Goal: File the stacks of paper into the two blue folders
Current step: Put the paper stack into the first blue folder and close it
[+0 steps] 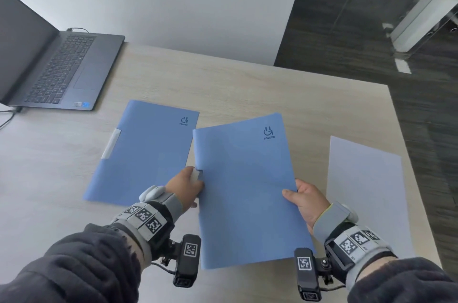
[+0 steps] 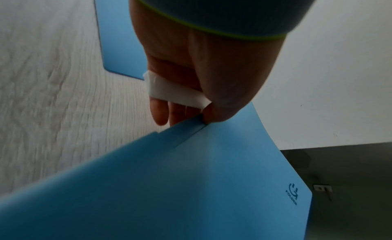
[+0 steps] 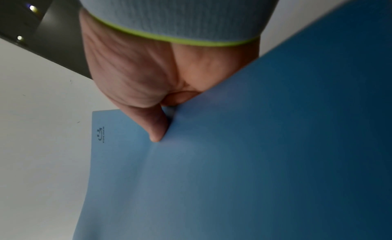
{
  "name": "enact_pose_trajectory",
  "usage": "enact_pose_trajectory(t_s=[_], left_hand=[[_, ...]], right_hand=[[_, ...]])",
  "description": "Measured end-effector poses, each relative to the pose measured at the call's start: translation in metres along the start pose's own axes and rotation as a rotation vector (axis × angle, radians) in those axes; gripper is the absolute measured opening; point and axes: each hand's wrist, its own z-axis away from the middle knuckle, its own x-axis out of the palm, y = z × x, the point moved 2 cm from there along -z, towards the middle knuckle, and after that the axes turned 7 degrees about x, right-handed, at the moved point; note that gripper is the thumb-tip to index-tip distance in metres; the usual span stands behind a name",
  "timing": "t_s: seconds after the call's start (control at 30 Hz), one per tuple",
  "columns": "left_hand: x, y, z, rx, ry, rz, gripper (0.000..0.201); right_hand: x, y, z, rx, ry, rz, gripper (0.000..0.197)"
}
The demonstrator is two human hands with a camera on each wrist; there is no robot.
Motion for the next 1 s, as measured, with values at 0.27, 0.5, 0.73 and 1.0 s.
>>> enact_pose_trajectory(t_s=[0.27,0.5,0.73,1.0], left_hand=[[0.025,0.010,0.003,-0.092,0.049,0.305,0.029],[0.039,0.008,-0.009,-0.160,0.046,0.421,0.035],[0.038,0.018,-0.009,-0.048,-0.077,0.035,0.054],[0.047,0.018,-0.024,0.172,0.040,-0.529,0.085]], right_hand=[[-0.011,0.010,0.006,0.004,0.025,-0.036,0.026],[-0.013,0.022,0.003,0.022,0.057,-0.072,0.026],[-0.012,0.014,-0.012,0.028,0.070,-0.143,0.028],[-0.005,-0.008,-0.047,0.004,0.191,0.211,0.017]])
